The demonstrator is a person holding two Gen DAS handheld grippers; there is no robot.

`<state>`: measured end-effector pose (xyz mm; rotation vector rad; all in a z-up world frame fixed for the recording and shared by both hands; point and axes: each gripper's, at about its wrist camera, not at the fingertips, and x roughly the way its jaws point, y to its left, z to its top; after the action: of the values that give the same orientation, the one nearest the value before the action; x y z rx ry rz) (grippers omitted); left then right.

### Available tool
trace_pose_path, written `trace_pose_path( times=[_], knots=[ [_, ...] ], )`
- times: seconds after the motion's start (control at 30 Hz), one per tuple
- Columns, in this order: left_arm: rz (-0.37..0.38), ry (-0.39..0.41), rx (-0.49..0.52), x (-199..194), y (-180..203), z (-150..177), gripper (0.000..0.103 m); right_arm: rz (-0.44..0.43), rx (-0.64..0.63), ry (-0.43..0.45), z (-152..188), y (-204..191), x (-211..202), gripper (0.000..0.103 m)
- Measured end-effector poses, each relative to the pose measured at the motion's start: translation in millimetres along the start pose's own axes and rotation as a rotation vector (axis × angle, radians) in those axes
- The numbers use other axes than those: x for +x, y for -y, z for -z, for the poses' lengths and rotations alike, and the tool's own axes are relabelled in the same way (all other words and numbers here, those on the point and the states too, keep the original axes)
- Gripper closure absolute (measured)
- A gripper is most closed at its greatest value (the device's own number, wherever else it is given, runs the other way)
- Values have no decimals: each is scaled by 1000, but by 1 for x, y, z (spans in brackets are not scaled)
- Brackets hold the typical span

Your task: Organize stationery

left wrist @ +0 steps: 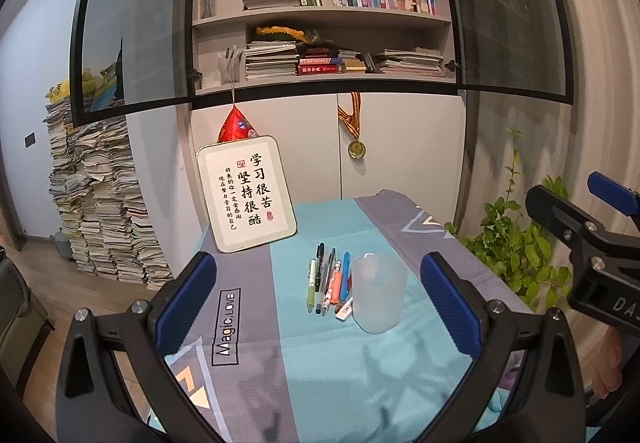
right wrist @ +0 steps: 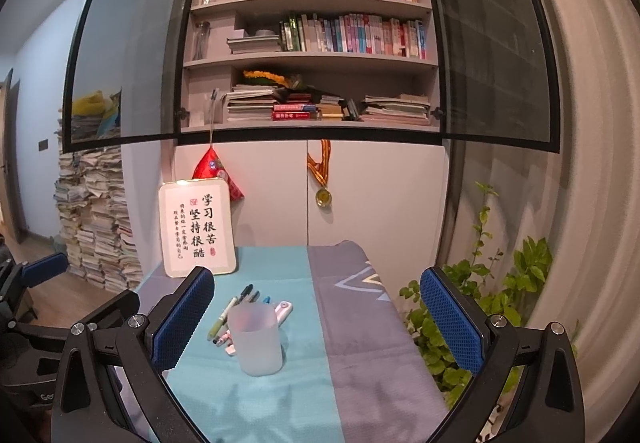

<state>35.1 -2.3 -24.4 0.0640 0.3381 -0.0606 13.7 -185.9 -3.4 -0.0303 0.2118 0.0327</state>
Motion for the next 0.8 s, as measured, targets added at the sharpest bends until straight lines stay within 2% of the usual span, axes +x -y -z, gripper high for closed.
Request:
trace_pose_path(
  times=[0.2, 0.4, 0.6, 0.8],
  knots=[
    [-7, -17, -11, 9, -4, 2, 1, -27, -18, 29, 3, -7, 2, 0],
    [-21, -55, -18, 25, -14, 11, 1, -63, -48, 2, 11, -16, 13, 0],
    [-36, -132, -67, 56, -34, 25, 1, -108, -50, -86, 25, -22, 44, 0],
    [-59, -225, -120, 101, -59, 44, 1, -155, -57, -202, 53, -37, 92, 0]
  ],
)
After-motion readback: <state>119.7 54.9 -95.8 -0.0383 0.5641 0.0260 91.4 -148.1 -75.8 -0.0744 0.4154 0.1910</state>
